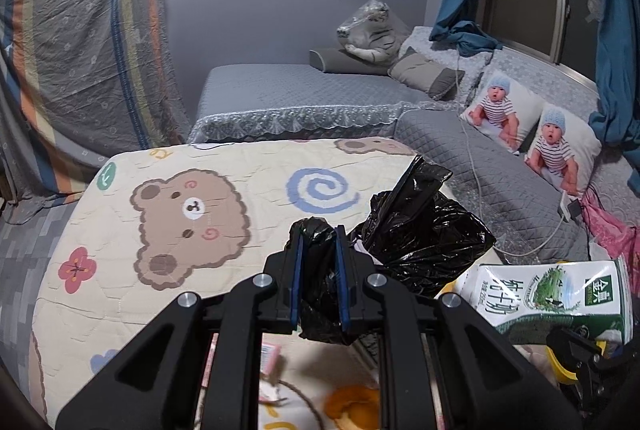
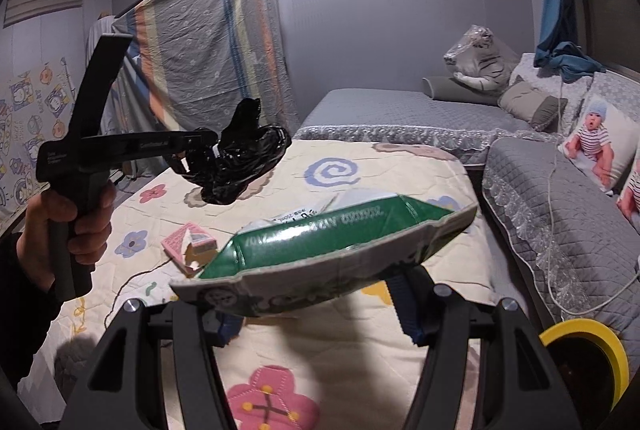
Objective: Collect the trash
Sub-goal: 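Carry the black bag and green wrapper in both tools over the yellow bin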
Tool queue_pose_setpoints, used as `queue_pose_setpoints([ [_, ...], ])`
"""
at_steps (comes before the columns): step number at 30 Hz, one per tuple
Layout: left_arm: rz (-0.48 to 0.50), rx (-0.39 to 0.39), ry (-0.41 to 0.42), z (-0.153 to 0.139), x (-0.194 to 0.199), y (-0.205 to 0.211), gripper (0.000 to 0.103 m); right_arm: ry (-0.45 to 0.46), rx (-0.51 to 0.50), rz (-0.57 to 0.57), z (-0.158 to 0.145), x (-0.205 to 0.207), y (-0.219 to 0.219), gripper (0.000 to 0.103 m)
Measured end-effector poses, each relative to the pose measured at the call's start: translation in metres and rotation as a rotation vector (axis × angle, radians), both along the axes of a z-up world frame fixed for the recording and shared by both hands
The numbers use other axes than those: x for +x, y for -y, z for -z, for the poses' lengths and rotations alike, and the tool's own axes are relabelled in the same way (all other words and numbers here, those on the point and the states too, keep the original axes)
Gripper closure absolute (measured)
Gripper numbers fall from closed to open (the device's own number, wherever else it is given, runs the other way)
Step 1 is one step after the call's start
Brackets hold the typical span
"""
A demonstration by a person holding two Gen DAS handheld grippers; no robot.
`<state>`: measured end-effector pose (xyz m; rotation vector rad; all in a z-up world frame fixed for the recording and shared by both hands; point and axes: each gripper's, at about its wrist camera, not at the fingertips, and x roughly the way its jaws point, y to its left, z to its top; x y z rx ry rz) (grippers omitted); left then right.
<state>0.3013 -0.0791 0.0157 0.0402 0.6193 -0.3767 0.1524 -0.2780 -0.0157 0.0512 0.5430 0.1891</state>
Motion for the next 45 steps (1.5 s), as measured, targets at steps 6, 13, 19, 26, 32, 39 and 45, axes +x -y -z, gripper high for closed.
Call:
queue_pose_setpoints([
  [6, 0.069, -0.006, 0.001, -0.002, -0.014, 0.035, 0.090, 0.008, 0.009, 0.074, 0.000, -0.015, 0.033, 0.046],
  [13, 0.160, -0.008, -0.004, -0.002, -0.032, 0.082, 0.090, 0.014, 0.026, 0.184, 0.002, -0.036, 0.079, 0.046],
  [19, 0.241, -0.009, -0.006, -0.001, -0.048, 0.121, 0.090, 0.014, 0.027, 0.268, 0.006, -0.056, 0.114, 0.046],
  [26, 0.326, -0.012, -0.020, 0.004, -0.067, 0.162, 0.090, 0.011, 0.037, 0.364, 0.013, -0.080, 0.152, 0.046],
  [32, 0.382, -0.011, -0.034, 0.009, -0.082, 0.191, 0.090, 0.006, 0.045, 0.436, 0.020, -0.095, 0.182, 0.046],
  [39, 0.454, -0.004, -0.048, 0.018, -0.099, 0.226, 0.090, -0.007, 0.057, 0.500, 0.029, -0.113, 0.207, 0.046],
  [45, 0.512, 0.007, -0.057, 0.025, -0.114, 0.255, 0.090, -0.022, 0.055, 0.547, 0.038, -0.123, 0.224, 0.046],
])
